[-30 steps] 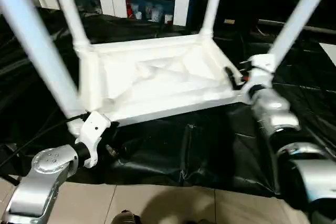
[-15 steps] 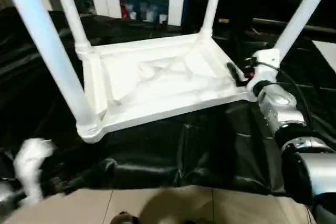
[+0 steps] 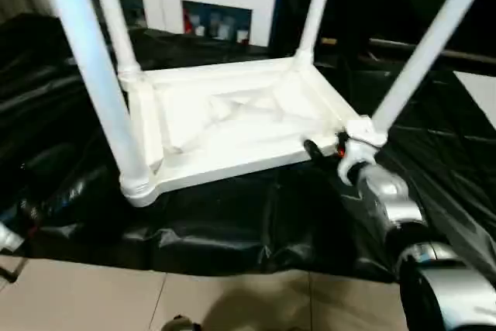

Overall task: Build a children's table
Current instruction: Rotate table base

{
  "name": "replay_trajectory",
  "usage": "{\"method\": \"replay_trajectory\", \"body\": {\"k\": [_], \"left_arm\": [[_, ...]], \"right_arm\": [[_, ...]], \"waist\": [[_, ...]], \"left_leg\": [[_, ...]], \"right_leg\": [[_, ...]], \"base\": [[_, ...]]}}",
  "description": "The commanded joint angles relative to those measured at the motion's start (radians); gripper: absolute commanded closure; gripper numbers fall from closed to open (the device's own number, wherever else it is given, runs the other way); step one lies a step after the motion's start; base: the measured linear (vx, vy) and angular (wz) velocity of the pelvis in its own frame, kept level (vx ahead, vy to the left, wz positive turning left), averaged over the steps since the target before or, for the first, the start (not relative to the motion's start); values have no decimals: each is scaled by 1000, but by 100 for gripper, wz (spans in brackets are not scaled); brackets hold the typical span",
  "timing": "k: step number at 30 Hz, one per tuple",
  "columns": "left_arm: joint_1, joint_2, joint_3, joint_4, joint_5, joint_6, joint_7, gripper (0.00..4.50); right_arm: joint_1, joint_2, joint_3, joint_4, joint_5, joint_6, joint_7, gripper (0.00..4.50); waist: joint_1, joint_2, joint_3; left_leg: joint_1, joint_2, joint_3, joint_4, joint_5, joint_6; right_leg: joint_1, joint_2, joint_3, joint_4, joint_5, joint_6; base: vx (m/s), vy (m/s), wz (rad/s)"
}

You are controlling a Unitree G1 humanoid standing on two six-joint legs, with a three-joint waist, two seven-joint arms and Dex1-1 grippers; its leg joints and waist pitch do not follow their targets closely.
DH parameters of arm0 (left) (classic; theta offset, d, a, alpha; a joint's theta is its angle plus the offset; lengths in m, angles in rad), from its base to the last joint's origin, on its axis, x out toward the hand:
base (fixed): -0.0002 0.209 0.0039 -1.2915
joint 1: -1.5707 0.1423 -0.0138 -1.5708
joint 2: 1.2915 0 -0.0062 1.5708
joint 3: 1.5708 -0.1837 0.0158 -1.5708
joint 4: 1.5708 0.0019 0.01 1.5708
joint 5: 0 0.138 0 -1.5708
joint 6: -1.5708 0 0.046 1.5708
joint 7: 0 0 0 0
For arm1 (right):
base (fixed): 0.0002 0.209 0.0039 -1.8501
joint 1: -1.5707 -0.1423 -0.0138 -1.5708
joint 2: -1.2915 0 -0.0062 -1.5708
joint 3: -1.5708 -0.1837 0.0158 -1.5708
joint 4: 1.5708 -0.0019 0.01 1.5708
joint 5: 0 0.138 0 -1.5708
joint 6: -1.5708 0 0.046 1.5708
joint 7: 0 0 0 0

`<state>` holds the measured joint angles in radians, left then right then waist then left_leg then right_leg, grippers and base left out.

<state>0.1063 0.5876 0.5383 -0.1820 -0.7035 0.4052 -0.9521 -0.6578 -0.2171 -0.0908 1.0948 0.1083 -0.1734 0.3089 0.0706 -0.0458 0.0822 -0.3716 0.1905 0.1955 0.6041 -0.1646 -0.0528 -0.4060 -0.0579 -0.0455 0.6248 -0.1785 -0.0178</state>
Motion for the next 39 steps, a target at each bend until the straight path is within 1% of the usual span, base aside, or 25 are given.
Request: {"method": "replay_trajectory", "body": {"k": [1, 3, 4, 8, 9, 10, 11, 12, 13, 14, 15, 16, 17, 18, 19, 20, 21, 22, 23, 25, 28, 30, 31, 34, 39], "left_arm": [[-17, -1, -36, -28, -19, 36, 2, 0], [-46, -6, -75, -7, 29, 20, 24, 0], [-64, -13, -96, 4, 47, 4, 32, 0], [-106, -28, -136, 15, 58, 6, 59, 0], [-138, -34, -160, 38, 99, -6, 97, 0], [-150, -37, -167, 51, 115, -13, 113, 0], [-157, -39, -169, 61, 125, -15, 129, 0], [-161, -42, -167, 70, 135, -19, 143, 0], [-161, -42, -166, 74, 138, -19, 147, 0], [-161, -42, -165, 75, 138, -19, 148, 0], [-160, -39, -166, 83, 151, -15, 163, 0], [-158, -39, -164, 87, 152, -16, 168, 0], [-158, -38, -159, 96, 154, -15, 179, 0], [-158, -38, -155, 101, 153, -13, 185, 0], [-163, -37, -150, 118, 161, -28, 188, 0], [-168, -37, -150, 125, 164, -34, 188, 0], [-174, -38, -151, 127, 164, -36, 191, 0], [-183, -45, -158, 120, 157, -33, 191, 0], [-190, -50, -164, 111, 149, -27, 191, 0], [-204, -63, -181, 85, 130, -13, 192, 0], [-219, -75, -197, 70, 127, -6, 204, 0], [-249, -88, -210, 80, 142, -6, 240, 0], [-271, -88, -225, 101, 164, -14, 250, 0], [-295, -86, -249, 123, 194, -13, 258, 0], [-328, -71, -303, 159, 213, 24, 240, 0]], "right_arm": [[8, -12, -19, -46, 4, 20, -20, 2], [23, -11, -19, -62, 6, 35, -43, 2], [33, -4, -21, -81, 7, 51, -47, 2], [51, 14, -11, -126, 2, 87, -57, 2], [50, 22, -1, -131, -9, 92, -71, 2], [47, 27, 2, -131, -13, 92, -77, 2], [45, 30, 5, -133, -16, 94, -80, 2], [45, 35, 7, -146, -17, 102, -82, 2], [45, 37, 6, -151, -17, 106, -83, 2], [45, 37, 6, -152, -17, 107, -83, 2], [45, 41, 7, -157, -19, 116, -82, 2], [46, 42, 11, -160, -23, 119, -79, 2], [48, 45, 16, -163, -28, 123, -76, 2], [49, 46, 18, -164, -31, 124, -74, 2], [50, 48, 23, -167, -33, 127, -73, 2], [48, 49, 25, -166, -32, 124, -69, 2], [47, 51, 28, -166, -31, 123, -63, 2], [45, 53, 33, -163, -34, 121, -59, 2], [42, 56, 37, -160, -35, 115, -53, 2], [34, 62, 47, -155, -38, 112, -38, 2], [24, 68, 49, -152, -42, 117, -41, 2], [6, 78, 52, -133, -52, 111, -50, 2], [-6, 88, 56, -118, -56, 104, -45, 2], [-21, 102, 70, -92, -65, 95, -41, 2], [-64, 122, 76, -32, -79, 85, -51, 2]], "waist": [[-11, 19, -57], [-18, 17, -53], [-17, 20, -50], [-25, 24, -49], [-25, 27, -47], [-23, 34, -48], [-29, 32, -44], [-36, 39, -39], [-34, 57, -36], [-22, 66, -34], [42, 62, -39], [42, 18, -58], [21, -34, -58], [37, -13, -45], [52, -5, -56], [62, 21, -77], [46, 26, -95], [32, 33, -79], [28, 37, -72], [27, 29, -67], [25, 22, -61], [21, 21, -60], [20, 16, -60], [18, 18, -62], [16, 19, -69]], "left_leg": [[26, 29, -39, -84, -523, -71], [29, 27, -39, -82, -519, -66], [43, 26, -40, -78, -534, -63], [42, 31, -54, -87, -587, -74], [46, 31, -56, -88, -612, -78], [65, 27, -54, -81, -638, -80], [72, 25, -54, -78, -656, -79], [69, 32, -60, -89, -700, -78], [31, 58, -64, -143, -795, -87], [-21, 80, -54, -196, -853, -94], [-77, 75, 1, -224, -886, -76], [-4, 53, 23, -180, -719, -76], [55, 24, 1, -46, -563, -75], [61, 21, -52, 102, -251, -37], [-51, 21, -78, 14, -97, -39], [25, 40, -59, -36, -122, -51], [43, 46, -58, -36, -94, -44], [27, 49, -51, -56, -161, -35], [19, 46, -47, -62, -260, -51], [21, 41, -42, -67, -339, -64], [16, 39, -43, -73, -347, -71], [19, 39, -43, -73, -348, -75], [19, 38, -41, -72, -342, -72], [14, 39, -43, -73, -314, -69], [10, 41, -40, -71, -247, -64]], "right_leg": [[15, -72, 32, -109, -601, -76], [13, -70, 29, -120, -641, -50], [2, -69, 26, -129, -660, -46], [15, -69, 2, -131, -639, -56], [12, -66, -3, -135, -644, -51], [1, -66, -9, -147, -658, -48], [-3, -62, -21, -158, -672, -43], [14, -54, -48, -161, -662, -32], [60, -35, -72, -98, -549, -51], [108, -20, -72, 14, -418, -72], [120, -7, -64, 120, -229, -62], [74, -34, 20, 97, -490, -21], [-8, -95, 45, -54, -799, 14], [-37, -222, 108, -177, -1131, -17], [89, -175, 60, -92, -855, -46], [21, -81, 26, -45, -430, -96], [20, -63, 18, -11, -208, -139], [28, -56, 15, -16, -77, -208], [36, -61, 20, -26, -116, -231], [42, -71, 25, -44, -216, -221], [47, -80, 29, -61, -339, -168], [42, -79, 30, -65, -379, -148], [40, -79, 31, -67, -382, -144], [43, -80, 31, -65, -367, -139], [48, -77, 30, -49, -229, -177]], "base": [[0, 0, 0], [0, 0, 0], [0, 0, 0], [0, 0, 0], [0, 0, 0], [0, 0, 0], [-63, 12, -3], [-64, 22, -11], [-64, 22, -11], [-101, 24, -17], [-102, -16, -5], [-102, -16, -5], [51, -109, -3], [133, -75, -35], [133, -75, -35], [65, -7, -14], [-19, -51, 24], [-19, -51, 24], [0, 0, 0], [0, 0, 0], [0, 0, 0], [0, 0, 0], [0, 0, 0], [0, 0, 0], [0, 0, 0]]}}
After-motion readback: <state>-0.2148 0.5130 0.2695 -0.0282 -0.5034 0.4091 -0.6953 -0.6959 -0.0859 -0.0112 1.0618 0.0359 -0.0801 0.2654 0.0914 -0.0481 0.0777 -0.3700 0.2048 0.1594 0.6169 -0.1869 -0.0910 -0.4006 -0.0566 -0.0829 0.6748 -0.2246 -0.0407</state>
